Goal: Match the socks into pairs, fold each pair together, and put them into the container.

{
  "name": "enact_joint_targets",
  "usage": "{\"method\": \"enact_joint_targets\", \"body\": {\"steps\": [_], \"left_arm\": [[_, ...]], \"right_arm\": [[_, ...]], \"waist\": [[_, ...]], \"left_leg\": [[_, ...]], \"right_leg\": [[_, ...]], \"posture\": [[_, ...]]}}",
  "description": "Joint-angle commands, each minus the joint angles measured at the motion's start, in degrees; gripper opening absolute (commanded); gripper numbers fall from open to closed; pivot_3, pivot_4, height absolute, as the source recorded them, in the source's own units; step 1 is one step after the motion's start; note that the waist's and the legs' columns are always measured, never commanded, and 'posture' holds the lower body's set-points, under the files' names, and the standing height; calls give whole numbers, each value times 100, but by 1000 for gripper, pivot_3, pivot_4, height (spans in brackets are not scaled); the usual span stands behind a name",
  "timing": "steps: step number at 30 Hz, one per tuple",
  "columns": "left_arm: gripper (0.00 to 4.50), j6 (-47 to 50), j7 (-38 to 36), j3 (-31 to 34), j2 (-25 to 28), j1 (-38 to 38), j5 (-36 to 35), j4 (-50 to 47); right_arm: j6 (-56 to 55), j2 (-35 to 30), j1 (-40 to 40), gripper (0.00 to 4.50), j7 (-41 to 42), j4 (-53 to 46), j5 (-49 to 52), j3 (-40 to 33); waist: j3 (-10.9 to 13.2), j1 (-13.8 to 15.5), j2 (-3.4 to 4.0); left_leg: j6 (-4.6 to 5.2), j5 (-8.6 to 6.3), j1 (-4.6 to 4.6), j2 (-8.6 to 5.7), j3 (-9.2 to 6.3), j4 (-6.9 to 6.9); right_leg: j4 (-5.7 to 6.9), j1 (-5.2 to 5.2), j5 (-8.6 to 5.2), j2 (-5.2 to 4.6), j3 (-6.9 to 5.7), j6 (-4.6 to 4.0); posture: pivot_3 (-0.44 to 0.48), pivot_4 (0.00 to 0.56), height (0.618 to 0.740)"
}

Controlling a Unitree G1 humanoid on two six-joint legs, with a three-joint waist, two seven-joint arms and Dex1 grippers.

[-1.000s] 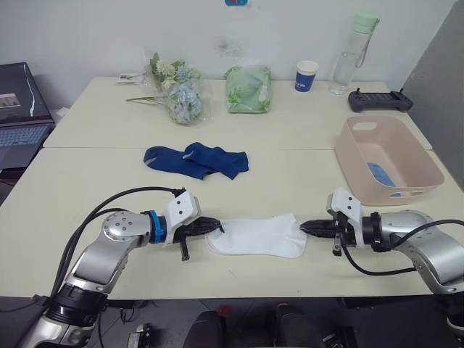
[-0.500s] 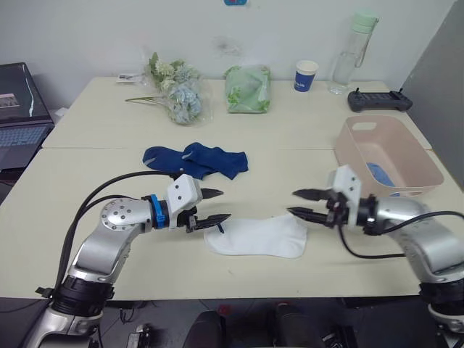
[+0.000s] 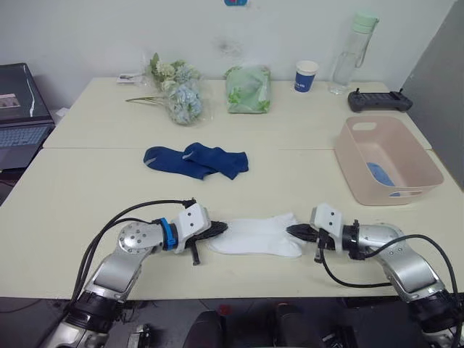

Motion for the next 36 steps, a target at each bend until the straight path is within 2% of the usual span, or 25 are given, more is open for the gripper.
{"method": "enact_joint_targets", "body": {"steps": [1,5,8,12,15,18,21,26,31,33,36], "left_arm": [[51,-104,-43,200,149,142,-49,-64],[51,-76,-225,438,166,132,-465,-393],[51,-122,-385,472,287,101,-520,-582],[51,32,-549,372,377,101,-587,-818],[51,-5,-516,100,422,268,-214,-746],[51,-91,-464,31,473,358,8,-652],[51,-50,-468,137,586,478,70,-564],[51,-136,-507,315,682,572,-103,-472],[51,625,-190,914,396,539,-999,-966],[0,1119,214,1371,207,445,-1438,-1076],[609,1402,1069,2024,-229,251,-1683,-834]], "right_arm": [[-105,-177,97,0,150,-148,219,-393],[222,-106,79,0,359,-604,890,-678],[466,-64,28,0,395,-949,1095,-604],[574,33,25,0,301,-1079,895,-275],[198,-128,123,0,354,-835,269,120],[-49,-295,193,0,412,-686,8,206],[-358,-662,405,0,574,-545,-142,89],[-352,-788,550,0,609,-453,192,-328],[329,-674,543,0,460,-777,1152,-1190],[509,-520,371,387,59,-671,1285,-1579],[683,-156,92,1300,-693,-429,1231,-1934]], "waist": [[0,-3,0],[1,-15,0],[1,-13,0],[0,-7,0],[0,-8,1],[1,-8,0],[0,-4,-1],[-1,-7,-1],[1,-2,-1],[1,1,-4],[1,-3,-3]], "left_leg": [[0,0,1,0,0,0],[0,0,1,4,-2,0],[0,0,-1,5,-5,0],[0,0,-1,3,-5,0],[0,0,-1,2,-4,0],[0,0,-2,1,-2,0],[0,0,-1,0,-3,0],[1,0,3,2,-2,0],[0,0,0,3,-4,0],[1,0,-1,4,-6,1],[0,0,0,4,-7,2]], "right_leg": [[2,0,0,0,-1,0],[7,-2,0,3,-3,0],[6,-1,0,3,-5,0],[5,-1,0,2,-5,0],[4,-1,0,3,-5,0],[4,-2,-1,4,-4,0],[4,-1,-1,3,-5,0],[5,2,-1,3,-4,0],[6,0,0,3,-5,0],[5,1,0,2,-6,0],[8,1,0,2,-7,1]], "posture": [[0,150,740],[0,150,740],[0,150,740],[0,150,740],[0,150,740],[0,150,740],[0,150,740],[0,150,740],[0,150,740],[0,150,740],[0,150,740]]}}
